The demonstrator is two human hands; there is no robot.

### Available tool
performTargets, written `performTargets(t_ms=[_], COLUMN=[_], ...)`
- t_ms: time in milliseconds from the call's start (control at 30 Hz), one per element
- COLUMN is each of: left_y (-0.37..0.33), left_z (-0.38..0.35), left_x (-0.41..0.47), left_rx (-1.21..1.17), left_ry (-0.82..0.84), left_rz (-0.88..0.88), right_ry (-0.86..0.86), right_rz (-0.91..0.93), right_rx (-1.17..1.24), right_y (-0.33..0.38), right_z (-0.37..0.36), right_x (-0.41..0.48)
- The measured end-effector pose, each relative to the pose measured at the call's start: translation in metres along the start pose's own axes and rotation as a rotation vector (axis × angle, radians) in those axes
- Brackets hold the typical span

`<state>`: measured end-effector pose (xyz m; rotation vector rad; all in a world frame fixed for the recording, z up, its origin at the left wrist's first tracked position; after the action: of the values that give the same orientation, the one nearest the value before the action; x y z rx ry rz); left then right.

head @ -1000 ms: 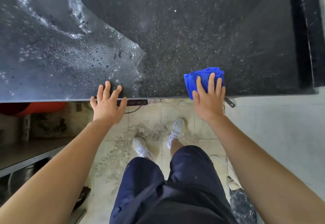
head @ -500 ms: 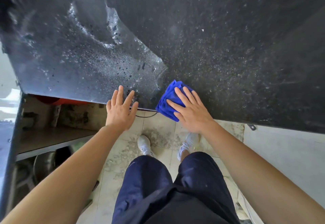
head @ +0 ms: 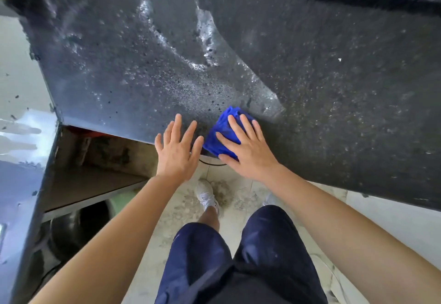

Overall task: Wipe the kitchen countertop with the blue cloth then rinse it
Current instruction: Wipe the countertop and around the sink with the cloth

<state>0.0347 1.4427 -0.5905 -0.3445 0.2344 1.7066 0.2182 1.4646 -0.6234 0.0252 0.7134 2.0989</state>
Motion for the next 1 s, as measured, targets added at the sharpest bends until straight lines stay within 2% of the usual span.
performTargets(t_ms=[133,267,400,567,633,800,1000], left_y=[0.055,0.085,0.063,0.019,0.017,0.026,0.031], left_z=[0.028,0.034,0.023,-0.002,-0.004,0.0,0.011], left_x=[0.011,0.025,0.041,0.054,0.055,0.055,0.06], left_rx=[-0.034,-0.005,-0.007,-0.015,0.007,0.07,-0.058], left_ry=[-0.052,0.01,0.036,0.09,0.088,0.079,-0.002], left_rz=[0.13,0.164,0.082,0.064,0.074,0.014,0.072], right_ry=[0.002,-0.032,-0.032,0.011,0.054,0.09,0.034], right_rz=[0.081,0.078,-0.002,-0.389,-0.456,-0.36,-0.101], right_rx=[-0.05,-0.027,-0.026,0.009,-0.001,-0.091,-0.064], right_y=[0.068,0.071,0.005,-0.11,-0.138,-0.134,-0.048], right_z=[-0.019,-0.019,0.001,0.045,0.06,0.069,0.063], right_x=[0.082,0.073,-0.01,-0.12,-0.134,-0.085,0.07])
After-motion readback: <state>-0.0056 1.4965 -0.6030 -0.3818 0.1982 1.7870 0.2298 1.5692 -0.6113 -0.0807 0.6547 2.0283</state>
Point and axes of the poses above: each hand's wrist, its own x-axis towards the middle knuckle, its own z-axis out of the back of the hand, y = z × x, the point moved 7 cm from there along x, towards the middle knuckle, and after that the axes turned 11 degrees about x, right-handed, at the moved point
